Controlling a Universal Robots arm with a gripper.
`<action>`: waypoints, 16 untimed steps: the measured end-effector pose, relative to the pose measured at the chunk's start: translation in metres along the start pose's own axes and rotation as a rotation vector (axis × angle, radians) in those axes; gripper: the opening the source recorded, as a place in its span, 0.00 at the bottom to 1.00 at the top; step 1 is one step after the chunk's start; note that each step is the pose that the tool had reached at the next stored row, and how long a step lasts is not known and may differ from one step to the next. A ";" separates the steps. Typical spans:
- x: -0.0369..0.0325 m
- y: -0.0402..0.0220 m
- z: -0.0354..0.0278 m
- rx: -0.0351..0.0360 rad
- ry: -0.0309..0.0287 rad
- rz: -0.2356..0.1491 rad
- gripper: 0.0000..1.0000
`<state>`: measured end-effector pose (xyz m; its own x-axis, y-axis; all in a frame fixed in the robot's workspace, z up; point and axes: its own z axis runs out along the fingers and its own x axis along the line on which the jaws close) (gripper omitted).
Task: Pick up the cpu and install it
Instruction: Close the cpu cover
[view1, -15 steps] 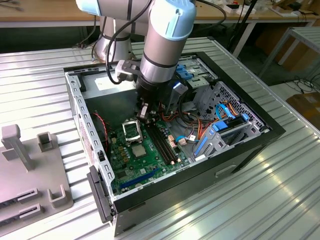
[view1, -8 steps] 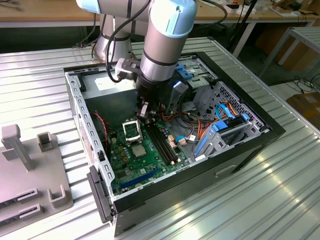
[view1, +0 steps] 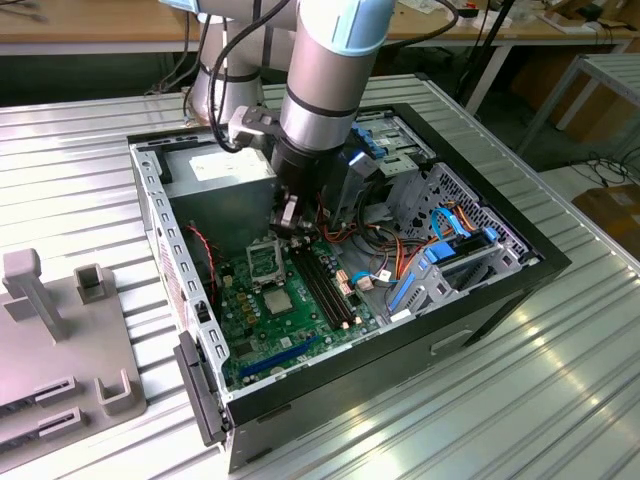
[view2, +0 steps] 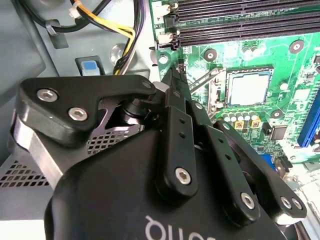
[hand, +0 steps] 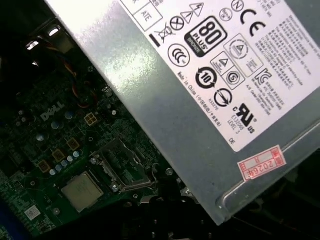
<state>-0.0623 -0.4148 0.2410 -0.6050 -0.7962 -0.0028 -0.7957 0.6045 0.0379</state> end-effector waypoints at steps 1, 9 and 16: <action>0.0010 0.0009 -0.0002 0.0000 0.0002 -0.002 0.11; 0.0022 0.0024 -0.0012 0.0000 0.0005 -0.008 0.11; 0.0023 0.0026 -0.0039 0.0000 0.0006 -0.011 0.11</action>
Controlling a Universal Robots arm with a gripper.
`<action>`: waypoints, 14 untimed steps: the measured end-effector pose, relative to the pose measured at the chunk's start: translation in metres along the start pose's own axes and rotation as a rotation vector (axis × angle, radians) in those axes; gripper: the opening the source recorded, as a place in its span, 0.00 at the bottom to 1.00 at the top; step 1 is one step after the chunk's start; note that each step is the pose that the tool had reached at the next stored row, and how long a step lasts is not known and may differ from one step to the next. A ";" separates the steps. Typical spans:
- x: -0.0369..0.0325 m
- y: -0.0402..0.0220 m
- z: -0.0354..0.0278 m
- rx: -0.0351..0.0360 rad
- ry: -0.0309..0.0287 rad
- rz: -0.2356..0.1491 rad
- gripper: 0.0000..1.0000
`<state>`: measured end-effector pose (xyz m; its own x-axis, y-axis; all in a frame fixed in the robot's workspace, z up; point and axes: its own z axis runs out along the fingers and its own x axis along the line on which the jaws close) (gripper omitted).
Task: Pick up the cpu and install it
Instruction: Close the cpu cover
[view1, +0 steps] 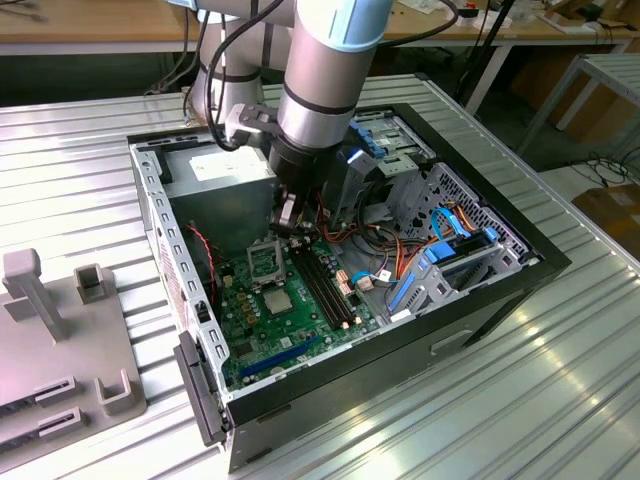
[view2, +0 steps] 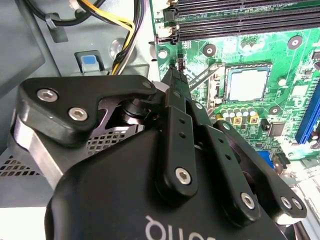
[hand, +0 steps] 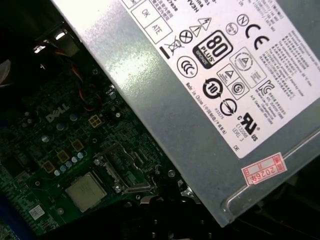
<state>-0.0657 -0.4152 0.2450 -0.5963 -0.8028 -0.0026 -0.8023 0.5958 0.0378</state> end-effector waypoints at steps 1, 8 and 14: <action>0.0000 0.0000 -0.0003 -0.0001 0.0000 0.000 0.11; 0.0001 0.0003 -0.0026 -0.0001 0.0002 -0.006 0.11; 0.0003 0.0005 -0.0041 -0.0001 0.0004 -0.012 0.11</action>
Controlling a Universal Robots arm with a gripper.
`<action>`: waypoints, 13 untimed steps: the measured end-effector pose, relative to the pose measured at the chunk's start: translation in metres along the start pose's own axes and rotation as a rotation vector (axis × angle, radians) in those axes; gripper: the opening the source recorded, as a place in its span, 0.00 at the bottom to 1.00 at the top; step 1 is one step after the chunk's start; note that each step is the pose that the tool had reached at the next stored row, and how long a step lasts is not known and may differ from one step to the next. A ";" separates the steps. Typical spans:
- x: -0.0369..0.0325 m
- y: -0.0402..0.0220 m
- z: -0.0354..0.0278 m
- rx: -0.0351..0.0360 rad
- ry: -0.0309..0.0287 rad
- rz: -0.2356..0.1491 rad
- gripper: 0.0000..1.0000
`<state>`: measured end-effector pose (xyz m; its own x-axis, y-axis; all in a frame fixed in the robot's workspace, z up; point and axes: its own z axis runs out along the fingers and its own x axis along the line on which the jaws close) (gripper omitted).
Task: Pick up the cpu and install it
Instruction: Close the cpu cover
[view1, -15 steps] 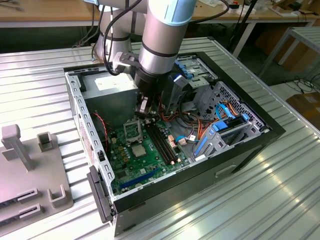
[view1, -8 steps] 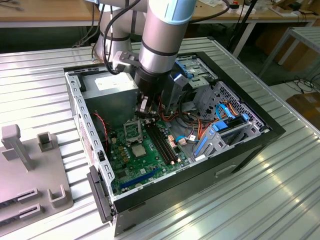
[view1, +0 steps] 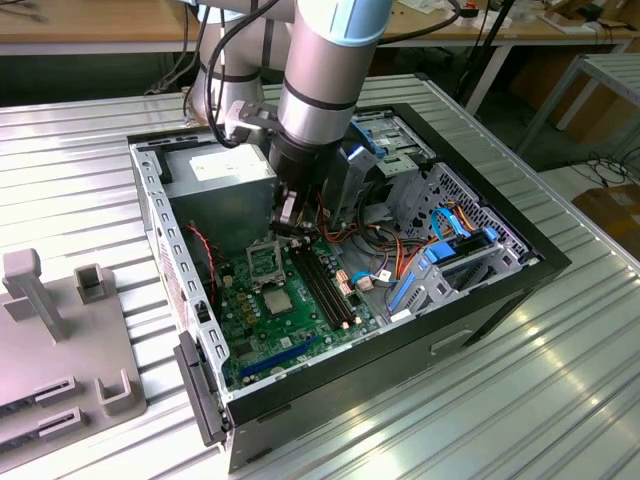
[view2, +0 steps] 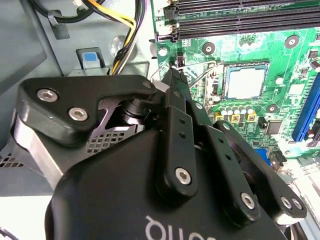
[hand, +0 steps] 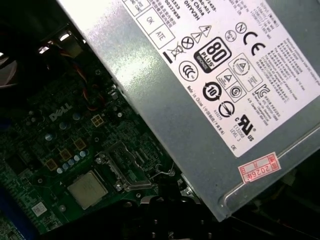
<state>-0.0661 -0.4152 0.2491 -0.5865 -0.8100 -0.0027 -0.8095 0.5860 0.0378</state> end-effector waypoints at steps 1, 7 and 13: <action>0.0002 0.0000 -0.0002 0.0000 0.0002 -0.002 0.11; 0.0015 -0.0006 -0.0007 0.0000 0.0006 -0.014 0.11; 0.0031 -0.0015 -0.0017 -0.0001 0.0009 -0.024 0.11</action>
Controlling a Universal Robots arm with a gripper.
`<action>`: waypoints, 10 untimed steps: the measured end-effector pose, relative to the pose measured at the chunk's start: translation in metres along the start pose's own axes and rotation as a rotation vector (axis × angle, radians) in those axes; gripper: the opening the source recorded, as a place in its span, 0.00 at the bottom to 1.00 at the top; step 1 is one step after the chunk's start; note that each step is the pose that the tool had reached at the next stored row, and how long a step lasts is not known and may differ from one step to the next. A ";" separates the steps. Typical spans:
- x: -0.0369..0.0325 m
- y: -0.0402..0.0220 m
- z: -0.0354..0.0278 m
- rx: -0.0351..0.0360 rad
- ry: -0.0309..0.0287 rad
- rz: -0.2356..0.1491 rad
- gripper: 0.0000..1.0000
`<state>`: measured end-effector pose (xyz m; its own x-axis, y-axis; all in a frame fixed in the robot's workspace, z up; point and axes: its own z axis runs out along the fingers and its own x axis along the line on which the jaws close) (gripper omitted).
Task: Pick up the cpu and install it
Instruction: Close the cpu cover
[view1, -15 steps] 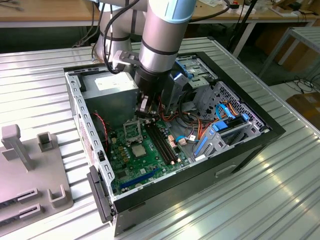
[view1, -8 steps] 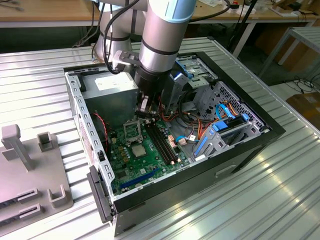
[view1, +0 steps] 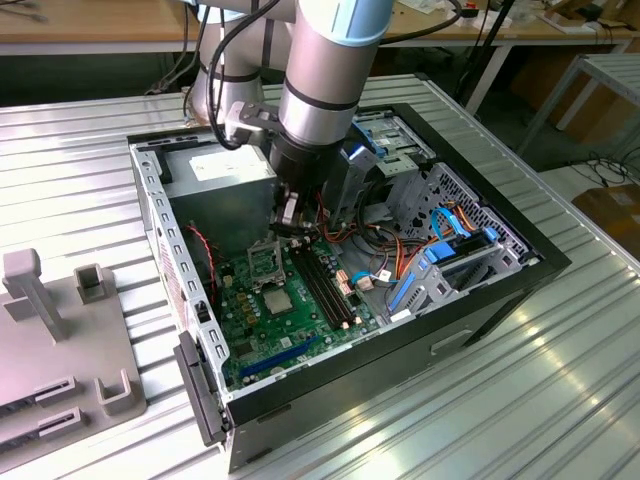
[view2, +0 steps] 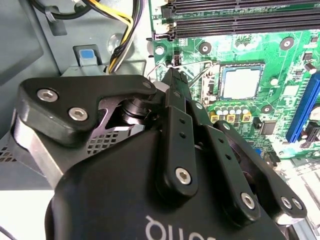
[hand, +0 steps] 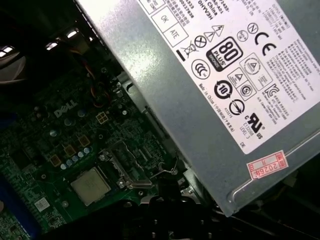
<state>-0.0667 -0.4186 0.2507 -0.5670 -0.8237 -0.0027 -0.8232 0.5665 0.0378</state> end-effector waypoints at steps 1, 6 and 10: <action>0.0005 -0.0002 -0.0002 0.0000 0.0001 -0.002 0.11; 0.0033 -0.0016 -0.0011 0.0000 0.0004 -0.009 0.11; 0.0053 -0.0024 -0.0015 0.0000 0.0006 -0.014 0.11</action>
<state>-0.0677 -0.4244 0.2521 -0.5555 -0.8315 -0.0026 -0.8310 0.5550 0.0378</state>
